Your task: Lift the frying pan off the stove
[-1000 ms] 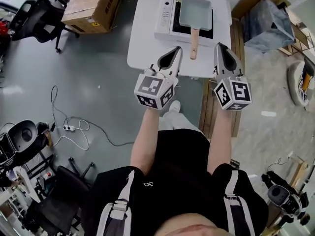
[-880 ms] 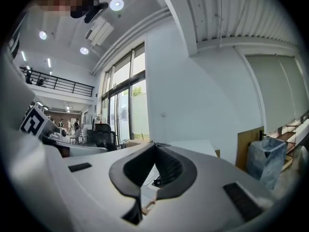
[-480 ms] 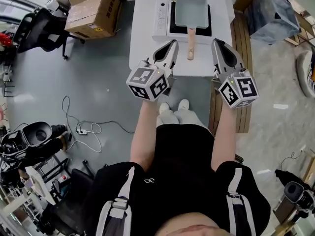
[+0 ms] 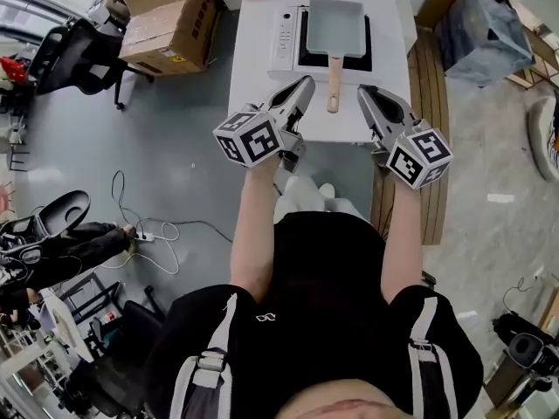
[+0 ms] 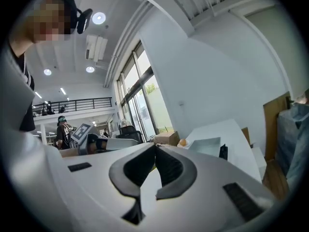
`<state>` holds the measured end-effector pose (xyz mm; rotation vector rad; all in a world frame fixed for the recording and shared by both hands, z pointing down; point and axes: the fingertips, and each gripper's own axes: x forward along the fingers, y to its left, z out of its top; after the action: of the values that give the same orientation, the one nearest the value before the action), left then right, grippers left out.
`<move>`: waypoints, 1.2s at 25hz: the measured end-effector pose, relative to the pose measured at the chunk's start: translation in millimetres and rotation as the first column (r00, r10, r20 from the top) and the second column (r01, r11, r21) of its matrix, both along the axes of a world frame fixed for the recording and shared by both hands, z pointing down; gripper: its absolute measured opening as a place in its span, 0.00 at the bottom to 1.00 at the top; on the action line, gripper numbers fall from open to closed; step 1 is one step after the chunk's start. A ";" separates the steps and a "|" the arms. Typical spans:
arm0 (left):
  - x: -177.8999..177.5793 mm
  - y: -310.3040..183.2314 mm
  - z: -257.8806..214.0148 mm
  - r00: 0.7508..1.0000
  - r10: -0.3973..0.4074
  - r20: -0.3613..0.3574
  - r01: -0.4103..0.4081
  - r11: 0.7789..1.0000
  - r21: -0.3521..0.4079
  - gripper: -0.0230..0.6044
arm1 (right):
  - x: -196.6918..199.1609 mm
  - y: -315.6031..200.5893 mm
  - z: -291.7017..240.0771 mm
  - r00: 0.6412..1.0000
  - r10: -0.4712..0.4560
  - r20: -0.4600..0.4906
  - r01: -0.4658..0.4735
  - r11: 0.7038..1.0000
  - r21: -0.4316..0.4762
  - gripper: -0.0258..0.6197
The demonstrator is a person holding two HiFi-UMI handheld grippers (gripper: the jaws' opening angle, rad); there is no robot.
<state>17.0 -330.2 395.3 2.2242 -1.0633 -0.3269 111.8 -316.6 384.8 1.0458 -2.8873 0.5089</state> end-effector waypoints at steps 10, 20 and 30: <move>17.7 -3.8 55.9 0.993 0.119 -0.026 -0.121 0.980 -0.155 0.21 | -11.1 -9.8 42.5 0.991 -0.094 0.100 0.108 0.982 -0.156 0.05; 29.1 -31.0 105.6 0.973 0.229 -0.031 -0.229 0.936 -0.269 0.21 | -16.8 -15.2 84.3 0.971 -0.190 0.147 0.226 0.927 -0.300 0.25; 29.8 -48.9 135.2 0.950 0.300 -0.091 -0.313 0.895 -0.317 0.21 | -24.8 -27.3 128.3 0.956 -0.201 0.214 0.278 0.853 -0.441 0.32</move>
<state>46.8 -379.1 530.4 2.0295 -0.6704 -0.0489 86.9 -343.9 513.1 0.5814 -2.7363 1.2402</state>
